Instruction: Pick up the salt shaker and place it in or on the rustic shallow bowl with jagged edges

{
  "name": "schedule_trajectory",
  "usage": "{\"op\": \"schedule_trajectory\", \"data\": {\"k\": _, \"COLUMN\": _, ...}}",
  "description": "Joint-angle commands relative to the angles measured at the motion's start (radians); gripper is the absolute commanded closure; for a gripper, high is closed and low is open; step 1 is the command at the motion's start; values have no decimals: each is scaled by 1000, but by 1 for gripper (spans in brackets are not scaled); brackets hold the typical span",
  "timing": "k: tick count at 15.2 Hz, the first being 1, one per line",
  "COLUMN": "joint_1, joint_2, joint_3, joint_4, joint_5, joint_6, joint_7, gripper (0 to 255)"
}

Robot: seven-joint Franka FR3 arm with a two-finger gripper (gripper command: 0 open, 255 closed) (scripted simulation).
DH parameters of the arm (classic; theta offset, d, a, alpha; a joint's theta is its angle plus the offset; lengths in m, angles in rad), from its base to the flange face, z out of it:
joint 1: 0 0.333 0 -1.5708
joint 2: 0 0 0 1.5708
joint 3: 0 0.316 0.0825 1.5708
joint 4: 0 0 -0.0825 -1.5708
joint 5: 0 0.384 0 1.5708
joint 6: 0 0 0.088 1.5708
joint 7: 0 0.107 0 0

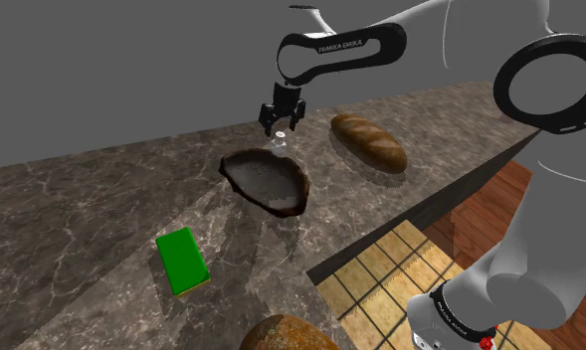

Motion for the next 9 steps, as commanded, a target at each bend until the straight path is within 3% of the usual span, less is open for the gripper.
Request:
{"op": "schedule_trajectory", "data": {"k": 1, "joint_1": 0, "joint_2": 10, "joint_3": -1, "joint_4": -12, "joint_5": -2, "joint_6": 22, "joint_7": 0, "gripper": 0}}
{"op": "schedule_trajectory", "data": {"k": 9, "joint_1": 0, "joint_2": 12, "joint_3": -1, "joint_4": -16, "joint_5": -3, "joint_6": 29, "joint_7": 1, "gripper": 0}}
